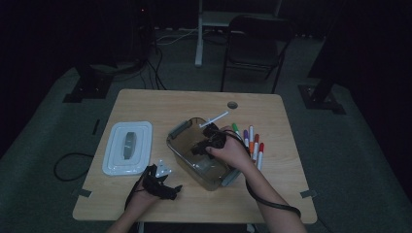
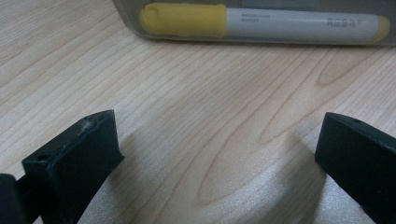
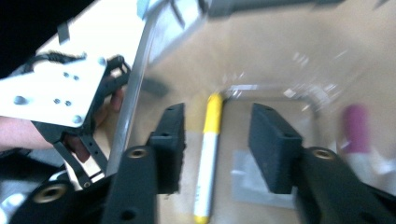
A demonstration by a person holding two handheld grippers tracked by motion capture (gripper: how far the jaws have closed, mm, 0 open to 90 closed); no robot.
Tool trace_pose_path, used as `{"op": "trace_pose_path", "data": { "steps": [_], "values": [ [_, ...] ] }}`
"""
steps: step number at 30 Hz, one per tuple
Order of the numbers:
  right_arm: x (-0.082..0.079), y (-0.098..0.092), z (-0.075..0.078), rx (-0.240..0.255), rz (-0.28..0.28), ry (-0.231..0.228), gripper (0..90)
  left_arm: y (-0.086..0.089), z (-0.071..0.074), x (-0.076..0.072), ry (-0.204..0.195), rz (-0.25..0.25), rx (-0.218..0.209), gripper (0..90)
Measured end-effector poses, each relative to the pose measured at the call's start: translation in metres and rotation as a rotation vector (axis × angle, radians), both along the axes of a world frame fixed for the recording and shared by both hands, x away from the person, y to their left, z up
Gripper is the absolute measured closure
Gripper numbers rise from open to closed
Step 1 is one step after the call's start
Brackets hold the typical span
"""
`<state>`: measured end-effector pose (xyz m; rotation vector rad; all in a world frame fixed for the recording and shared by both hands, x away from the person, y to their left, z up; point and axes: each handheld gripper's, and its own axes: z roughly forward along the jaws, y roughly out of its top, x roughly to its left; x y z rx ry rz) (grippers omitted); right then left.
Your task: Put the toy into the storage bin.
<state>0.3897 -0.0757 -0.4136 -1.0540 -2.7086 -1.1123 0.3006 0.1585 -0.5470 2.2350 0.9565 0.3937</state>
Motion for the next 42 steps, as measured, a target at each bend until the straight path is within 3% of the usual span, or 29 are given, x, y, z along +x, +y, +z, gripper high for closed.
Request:
{"op": "trace_pose_path", "data": {
  "steps": [6,9,13,15,17,19,20,21,24,27,28,30,32,34,36,37,40,42],
  "values": [
    [-0.002,-0.033,0.016,0.065,-0.05,-0.165,47.6,0.0,0.0,0.0,0.0,0.0,0.0,0.6],
    [-0.001,-0.051,0.024,0.069,-0.111,-0.225,43.3,0.0,0.0,0.0,0.0,0.0,-0.001,0.6],
    [-0.002,-0.076,0.032,0.087,-0.207,-0.271,41.4,0.0,0.0,0.0,0.0,0.001,0.0,0.6],
    [-0.003,-0.087,0.033,0.085,-0.263,-0.328,38.1,0.0,0.0,0.0,-0.001,0.001,-0.001,0.6],
    [-0.002,-0.099,0.031,0.111,-0.297,-0.325,38.6,0.0,0.0,0.0,-0.001,0.001,-0.001,0.6],
    [-0.002,-0.108,0.026,0.136,-0.344,-0.325,28.9,0.0,0.0,0.0,-0.002,0.001,-0.001,0.6],
    [-0.001,-0.111,0.023,0.124,-0.366,-0.328,28.2,0.0,0.0,0.0,-0.002,0.001,-0.001,0.6],
    [0.0,-0.117,0.018,0.109,-0.351,-0.352,23.7,0.0,0.0,0.0,-0.002,0.001,-0.001,0.6],
    [0.002,-0.127,0.008,0.081,-0.39,-0.335,26.4,0.0,0.0,0.0,-0.002,0.001,-0.001,0.6],
    [0.004,-0.142,-0.003,0.066,-0.443,-0.297,40.6,0.0,0.0,0.0,0.0,0.0,0.0,0.6],
    [0.005,-0.146,-0.007,0.048,-0.467,-0.305,41.6,0.0,0.0,0.0,0.0,-0.002,0.002,0.6],
    [0.007,-0.157,-0.016,0.035,-0.513,-0.256,47.3,0.0,0.0,0.0,0.0,-0.001,0.0,0.6],
    [0.009,-0.166,-0.028,0.006,-0.575,-0.237,51.1,0.0,0.0,0.0,0.001,0.0,0.0,0.6],
    [0.01,-0.175,-0.04,-0.036,-0.642,-0.2,52.2,0.0,0.0,0.0,0.0,0.0,0.0,0.6],
    [0.01,-0.184,-0.053,-0.042,-0.7,-0.188,52.7,0.0,0.0,0.0,0.0,0.0,-0.001,0.6],
    [0.011,-0.188,-0.06,-0.045,-0.723,-0.16,55.1,0.0,0.0,0.0,0.0,0.0,-0.001,0.6],
    [0.011,-0.194,-0.078,-0.092,-0.753,-0.112,55.9,0.0,0.0,0.0,0.0,0.0,-0.002,0.6],
    [0.009,-0.195,-0.086,-0.095,-0.764,-0.094,56.0,0.0,0.0,0.0,0.0,0.0,-0.002,0.6]
  ]
}}
